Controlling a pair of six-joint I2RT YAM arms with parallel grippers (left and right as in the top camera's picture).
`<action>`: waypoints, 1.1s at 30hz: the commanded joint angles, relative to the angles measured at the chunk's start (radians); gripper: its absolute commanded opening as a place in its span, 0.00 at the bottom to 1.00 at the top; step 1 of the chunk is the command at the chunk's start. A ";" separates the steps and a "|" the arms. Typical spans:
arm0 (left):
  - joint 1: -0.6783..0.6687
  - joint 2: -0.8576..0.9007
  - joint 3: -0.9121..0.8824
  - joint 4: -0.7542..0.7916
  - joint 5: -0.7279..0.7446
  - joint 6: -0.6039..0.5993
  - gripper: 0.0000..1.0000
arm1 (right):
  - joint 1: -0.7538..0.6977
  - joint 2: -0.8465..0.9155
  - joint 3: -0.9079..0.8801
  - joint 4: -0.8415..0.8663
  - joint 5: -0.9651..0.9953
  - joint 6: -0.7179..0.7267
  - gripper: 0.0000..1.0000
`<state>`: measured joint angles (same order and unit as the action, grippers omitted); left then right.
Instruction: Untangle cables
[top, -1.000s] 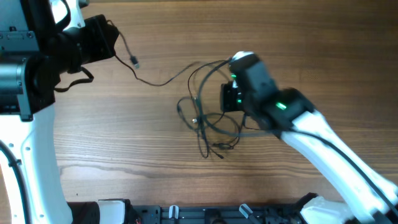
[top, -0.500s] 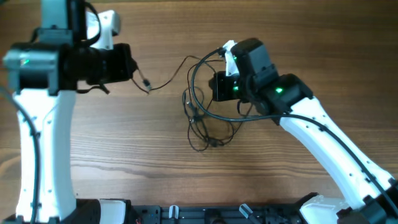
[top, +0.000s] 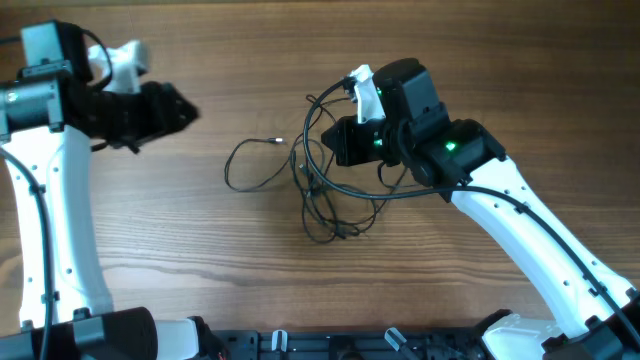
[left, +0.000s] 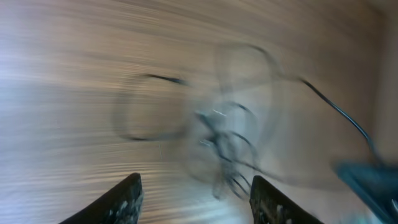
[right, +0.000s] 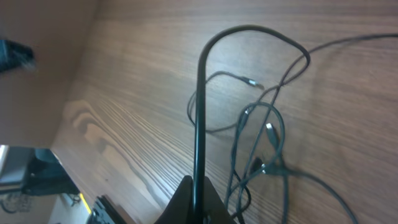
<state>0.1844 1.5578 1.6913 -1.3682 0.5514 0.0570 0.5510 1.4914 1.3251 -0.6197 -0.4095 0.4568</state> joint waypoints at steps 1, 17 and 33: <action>-0.117 -0.003 -0.077 -0.008 0.270 0.276 0.55 | -0.004 -0.005 0.021 0.079 -0.072 0.069 0.04; -0.309 -0.003 -0.338 0.379 0.587 0.367 0.48 | -0.013 -0.005 0.021 0.406 -0.244 0.295 0.04; -0.273 -0.019 -0.337 0.496 0.583 0.147 0.04 | -0.096 -0.005 0.021 0.315 -0.164 0.357 0.49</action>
<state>-0.1410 1.5578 1.3605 -0.9169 1.1206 0.3733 0.4927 1.4925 1.3293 -0.2344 -0.6636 0.7891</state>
